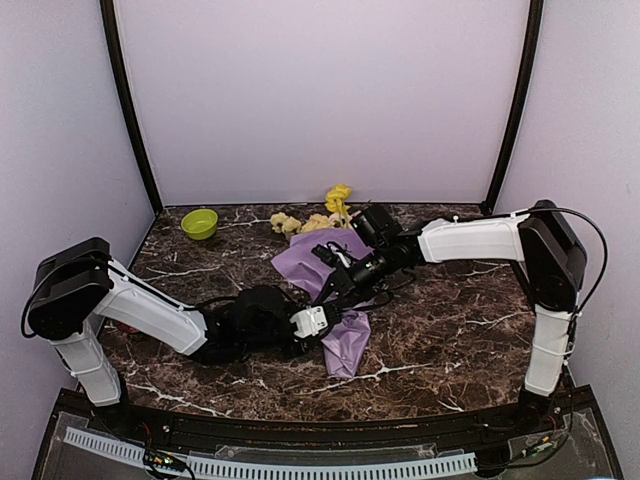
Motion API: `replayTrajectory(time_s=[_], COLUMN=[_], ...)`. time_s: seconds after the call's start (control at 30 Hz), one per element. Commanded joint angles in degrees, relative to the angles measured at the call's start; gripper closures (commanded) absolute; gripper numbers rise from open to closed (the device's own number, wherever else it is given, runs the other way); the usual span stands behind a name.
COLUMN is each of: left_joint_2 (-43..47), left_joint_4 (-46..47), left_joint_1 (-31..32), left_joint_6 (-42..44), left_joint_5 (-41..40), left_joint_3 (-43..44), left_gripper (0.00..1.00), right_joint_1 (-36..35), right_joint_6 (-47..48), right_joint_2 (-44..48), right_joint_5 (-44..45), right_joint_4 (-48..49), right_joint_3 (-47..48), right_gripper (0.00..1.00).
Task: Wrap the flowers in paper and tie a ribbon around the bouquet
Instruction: Pass from the left arm to the right
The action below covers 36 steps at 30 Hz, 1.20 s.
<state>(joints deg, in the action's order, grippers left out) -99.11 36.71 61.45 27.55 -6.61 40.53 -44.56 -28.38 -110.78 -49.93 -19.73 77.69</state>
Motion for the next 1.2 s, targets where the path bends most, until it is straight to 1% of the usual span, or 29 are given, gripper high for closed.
replayTrajectory(time_s=[0.0,0.17,0.37,0.53,0.57,0.67,0.8,0.93,1.0,1.17], left_joint_2=[2.1,2.7,2.9,2.9,3.1,3.8,5.6,8.3,9.5,14.2], left_joint_4=[-0.3,-1.7,-3.9,-5.1,-5.3,-5.8,-7.8,-11.6,-14.2,-19.6], left_joint_1=[-0.8,-1.3,-1.9,-2.1,-2.1,-2.1,-2.1,-2.2,-2.2,-3.1], left_joint_6=[-2.8,-6.6,-9.9,-14.3,-15.1,-16.6,-17.4,-17.5,-17.7,-19.9], left_joint_5=[0.2,1.5,2.7,2.7,2.6,2.0,3.1,3.1,2.8,2.1], left_joint_3=[-0.6,-0.8,0.0,0.2,0.0,-0.3,-0.2,0.1,0.4,1.5], left_gripper=[1.00,1.00,1.00,0.99,0.95,0.76,0.60,0.46,0.41,0.28], right_joint_1=[0.4,0.3,0.4,0.3,0.4,0.4,0.4,0.4,0.4,0.5], right_joint_6=[0.0,-0.2,2.3,1.8,1.8,1.8,2.1,2.7,3.5,2.7], right_joint_2=[0.0,-1.7,-2.7,-2.9,-2.9,-3.5,-4.1,-4.0,-3.6,-2.3], right_joint_5=[-2.2,-4.5,-0.4,1.0,1.1,1.4,2.5,4.0,4.6,5.2], right_joint_4=[1.6,0.7,-2.9,-1.4,-1.1,-1.3,-2.3,-2.0,-2.4,0.5], right_joint_3=[2.2,5.0,7.3,5.7,5.6,6.2,7.6,7.7,7.3,5.3], right_gripper=[1.00,1.00,1.00,1.00,1.00,1.00,1.00,1.00,1.00,1.00])
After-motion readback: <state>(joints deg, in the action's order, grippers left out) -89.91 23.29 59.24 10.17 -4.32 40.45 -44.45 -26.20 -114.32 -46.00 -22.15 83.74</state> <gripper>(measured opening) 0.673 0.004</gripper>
